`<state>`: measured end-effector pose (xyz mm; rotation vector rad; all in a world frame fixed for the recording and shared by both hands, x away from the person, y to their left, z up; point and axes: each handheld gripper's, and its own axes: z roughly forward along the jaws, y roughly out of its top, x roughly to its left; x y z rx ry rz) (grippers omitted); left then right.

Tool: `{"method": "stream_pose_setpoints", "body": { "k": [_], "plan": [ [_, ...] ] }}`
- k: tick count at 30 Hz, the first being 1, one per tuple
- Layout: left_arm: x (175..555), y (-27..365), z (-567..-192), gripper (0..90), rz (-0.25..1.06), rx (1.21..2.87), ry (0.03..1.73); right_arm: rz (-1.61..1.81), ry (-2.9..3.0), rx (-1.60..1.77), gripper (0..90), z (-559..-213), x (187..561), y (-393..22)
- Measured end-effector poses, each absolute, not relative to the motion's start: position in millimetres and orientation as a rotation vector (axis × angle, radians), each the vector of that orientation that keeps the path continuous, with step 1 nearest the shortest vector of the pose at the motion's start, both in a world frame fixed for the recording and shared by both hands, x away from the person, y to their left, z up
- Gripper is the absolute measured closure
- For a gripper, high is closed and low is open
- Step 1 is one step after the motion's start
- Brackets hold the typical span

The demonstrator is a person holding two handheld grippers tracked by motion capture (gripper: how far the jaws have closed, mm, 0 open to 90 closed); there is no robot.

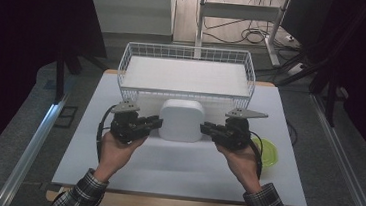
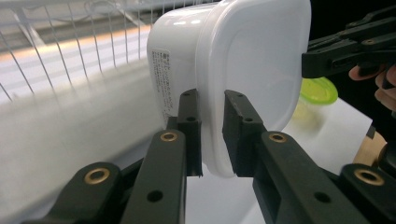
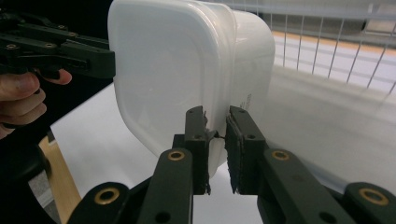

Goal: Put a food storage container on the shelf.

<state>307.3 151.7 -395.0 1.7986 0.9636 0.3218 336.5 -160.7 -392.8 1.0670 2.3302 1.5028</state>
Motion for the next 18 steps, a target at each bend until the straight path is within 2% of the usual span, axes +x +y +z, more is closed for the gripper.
{"method": "stream_pose_setpoints", "body": {
  "k": [18],
  "plan": [
    [317.0,161.9,-341.9,78.3,0.430,1.753,0.929,1.551,2.285,0.985,79.0,-343.7,355.0,-148.6]
  ]
}}
